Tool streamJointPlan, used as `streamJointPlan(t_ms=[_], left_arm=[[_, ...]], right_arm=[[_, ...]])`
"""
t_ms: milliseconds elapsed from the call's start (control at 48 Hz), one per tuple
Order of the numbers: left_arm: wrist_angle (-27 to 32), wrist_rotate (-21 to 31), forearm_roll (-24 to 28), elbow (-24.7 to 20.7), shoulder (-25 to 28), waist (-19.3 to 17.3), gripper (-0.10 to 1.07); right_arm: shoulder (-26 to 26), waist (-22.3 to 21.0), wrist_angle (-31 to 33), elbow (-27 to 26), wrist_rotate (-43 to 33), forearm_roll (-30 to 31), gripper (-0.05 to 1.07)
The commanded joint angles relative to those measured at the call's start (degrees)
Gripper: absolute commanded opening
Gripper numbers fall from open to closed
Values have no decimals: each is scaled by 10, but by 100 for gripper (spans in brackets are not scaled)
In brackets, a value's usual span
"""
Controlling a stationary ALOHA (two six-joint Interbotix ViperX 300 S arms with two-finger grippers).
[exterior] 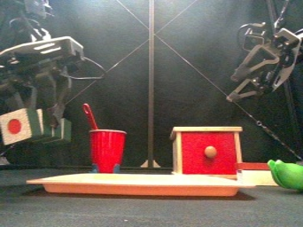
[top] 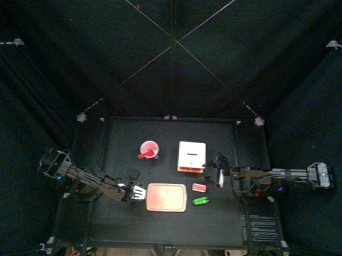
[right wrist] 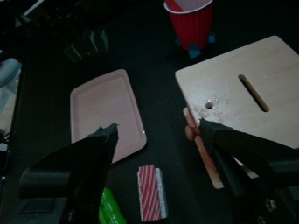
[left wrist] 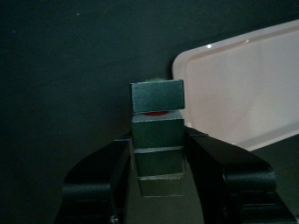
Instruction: Place sushi roll on plate
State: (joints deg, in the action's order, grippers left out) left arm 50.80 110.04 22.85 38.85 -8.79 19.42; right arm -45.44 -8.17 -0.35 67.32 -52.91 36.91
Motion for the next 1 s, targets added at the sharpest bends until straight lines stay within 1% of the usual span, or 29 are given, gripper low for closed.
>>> streamJointPlan(t_ms=[0,83,208,312,396,500,729,979], left_arm=[[-33,4,7,-23,-1,-21,62],[-74,4,14,-35,19,-25,62],[-120,0,25,-72,75,-28,62],[-131,-3,40,-108,105,-33,62],[-131,-1,64,-133,123,-35,62],[-131,4,68,-153,143,-38,62],[-135,3,50,-166,175,-42,63],[-135,1,49,-165,187,-47,64]], right_arm=[[1,2,-3,-5,3,1,102],[1,2,-3,-5,3,1,102],[0,3,-3,-5,4,2,102],[1,3,-3,-4,4,2,102],[0,3,-3,-3,4,2,102],[-2,3,-2,-1,4,2,102],[-5,3,-1,0,4,3,102],[-6,3,-1,2,4,2,102]])
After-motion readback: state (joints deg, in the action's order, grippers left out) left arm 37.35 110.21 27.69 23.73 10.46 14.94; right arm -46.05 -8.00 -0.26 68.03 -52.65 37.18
